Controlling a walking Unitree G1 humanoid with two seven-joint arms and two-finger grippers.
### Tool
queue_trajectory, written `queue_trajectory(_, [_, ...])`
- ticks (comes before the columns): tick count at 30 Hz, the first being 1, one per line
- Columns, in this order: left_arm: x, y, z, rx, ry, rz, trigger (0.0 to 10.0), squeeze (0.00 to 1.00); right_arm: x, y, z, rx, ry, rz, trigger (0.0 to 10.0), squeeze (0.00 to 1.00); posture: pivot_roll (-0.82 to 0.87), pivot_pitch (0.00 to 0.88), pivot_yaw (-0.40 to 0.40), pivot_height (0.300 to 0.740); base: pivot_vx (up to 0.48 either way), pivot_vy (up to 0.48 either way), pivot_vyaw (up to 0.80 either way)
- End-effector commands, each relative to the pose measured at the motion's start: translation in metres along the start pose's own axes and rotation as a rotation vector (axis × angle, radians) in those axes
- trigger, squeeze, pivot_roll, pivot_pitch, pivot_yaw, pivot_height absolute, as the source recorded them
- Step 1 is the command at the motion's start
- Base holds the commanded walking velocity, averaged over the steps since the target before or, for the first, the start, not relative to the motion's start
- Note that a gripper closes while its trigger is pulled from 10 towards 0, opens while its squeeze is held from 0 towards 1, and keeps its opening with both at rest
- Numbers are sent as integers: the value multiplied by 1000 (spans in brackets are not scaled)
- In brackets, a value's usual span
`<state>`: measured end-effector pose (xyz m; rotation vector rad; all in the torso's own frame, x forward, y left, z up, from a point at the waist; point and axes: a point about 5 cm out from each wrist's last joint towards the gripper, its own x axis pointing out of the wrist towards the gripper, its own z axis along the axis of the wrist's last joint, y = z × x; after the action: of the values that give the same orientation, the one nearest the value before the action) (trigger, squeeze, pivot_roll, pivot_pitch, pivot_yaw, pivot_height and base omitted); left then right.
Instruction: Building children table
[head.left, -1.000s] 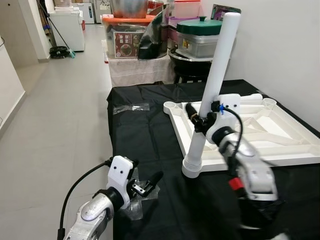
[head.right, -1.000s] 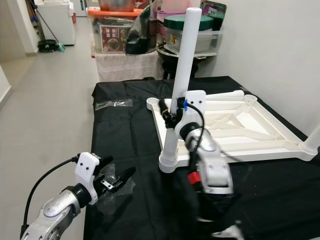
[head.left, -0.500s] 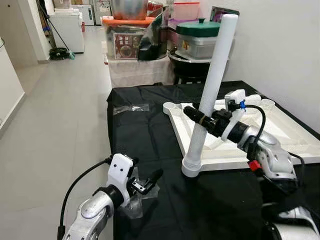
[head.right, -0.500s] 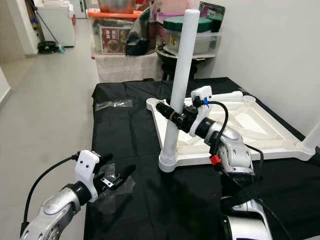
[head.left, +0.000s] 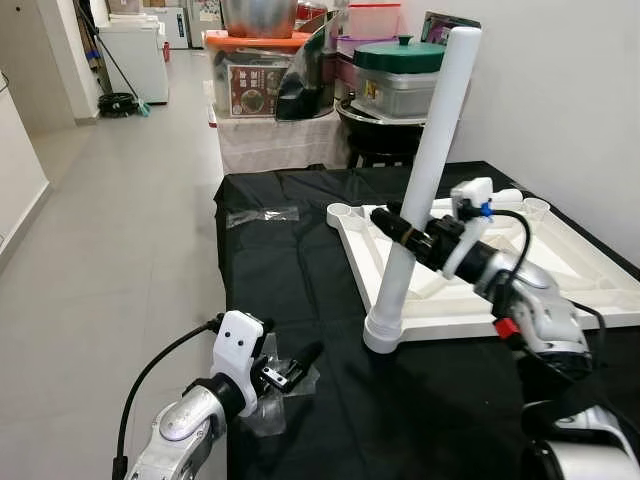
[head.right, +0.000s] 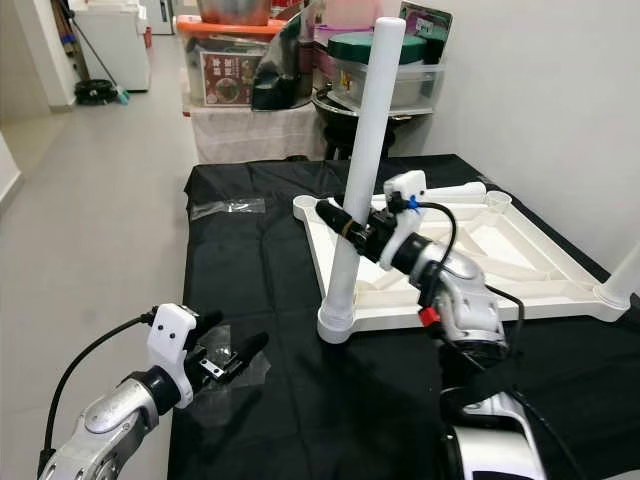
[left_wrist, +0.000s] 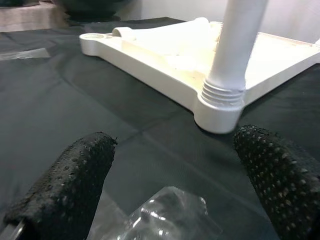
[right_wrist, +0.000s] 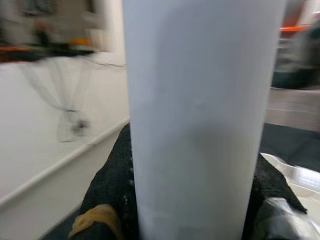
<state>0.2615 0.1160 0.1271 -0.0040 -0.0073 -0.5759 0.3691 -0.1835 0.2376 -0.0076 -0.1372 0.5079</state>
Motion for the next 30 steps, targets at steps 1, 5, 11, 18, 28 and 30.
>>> queue_trajectory(1, [-1,0,-1,-2,7,-2,10000,0,-5,-14,-7,-74,75,-204,0,0,80,0,-69,740,0,0,0])
queue_trajectory(5, [-2,-1,-2,-6,9,-3,10000,0,-9,-7,-17,-80,124,-444,0,0,81,0,-64,740,0,0,0])
queue_trajectory(11, [-2,-1,-1,-9,10,-7,10000,0,-15,50,-34,13,161,-494,0,0,81,0,-62,740,0,0,0])
queue_trajectory(18, [-1,-2,-1,-14,9,-8,10000,0,-14,59,-33,31,170,-560,0,0,78,0,-65,740,0,0,0])
queue_trajectory(28, [0,-4,-2,-21,8,-13,10000,0,-10,68,-15,65,120,-458,10000,420,62,0,-62,740,0,0,0])
queue_trajectory(30, [1,-4,-2,-21,8,-14,10000,0,-14,63,-15,65,114,-449,10000,1000,62,0,-62,740,0,0,0])
